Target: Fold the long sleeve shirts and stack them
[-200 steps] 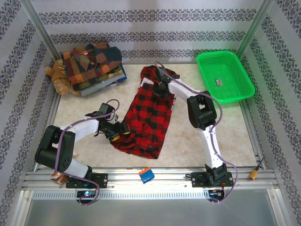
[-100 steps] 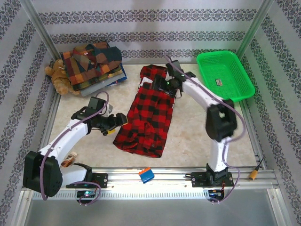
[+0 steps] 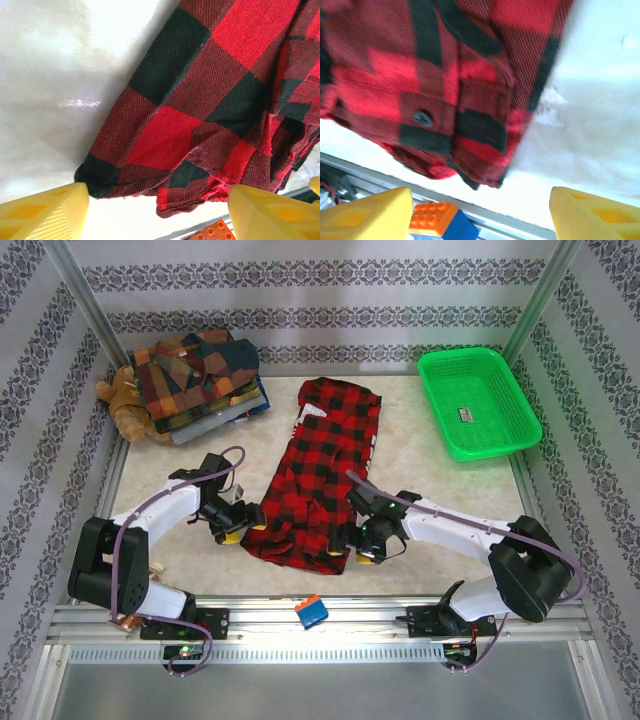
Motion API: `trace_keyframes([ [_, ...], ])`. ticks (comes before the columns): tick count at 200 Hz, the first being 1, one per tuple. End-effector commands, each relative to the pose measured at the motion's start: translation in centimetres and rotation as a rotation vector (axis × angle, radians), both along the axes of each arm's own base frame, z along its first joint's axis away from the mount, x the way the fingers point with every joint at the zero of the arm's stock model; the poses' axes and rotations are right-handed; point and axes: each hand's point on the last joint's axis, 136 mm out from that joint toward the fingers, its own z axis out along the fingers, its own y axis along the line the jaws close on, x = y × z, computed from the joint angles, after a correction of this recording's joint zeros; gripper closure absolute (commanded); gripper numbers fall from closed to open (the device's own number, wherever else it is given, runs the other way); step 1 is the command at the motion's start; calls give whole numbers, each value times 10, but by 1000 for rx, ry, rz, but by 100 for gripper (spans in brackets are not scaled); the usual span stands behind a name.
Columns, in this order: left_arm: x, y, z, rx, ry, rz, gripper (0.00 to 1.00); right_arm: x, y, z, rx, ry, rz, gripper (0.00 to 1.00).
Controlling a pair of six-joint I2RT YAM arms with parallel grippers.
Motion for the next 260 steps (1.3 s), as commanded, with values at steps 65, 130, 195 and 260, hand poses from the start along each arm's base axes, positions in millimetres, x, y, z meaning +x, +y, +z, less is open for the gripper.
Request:
trace_keyframes([
  [65,-9,7,-12,45,29,-45,33,-8,34,-21,13,54,-13,32],
  [130,-4,0,-20,14,32,-46,37,-11,31,-29,-50,67,-4,33],
  [195,-13,0,-39,27,97,-73,53,-8,35,-42,-87,93,1,50],
  [260,-6,-6,-22,-4,68,-87,98,-8,34,-30,-70,82,5,93],
])
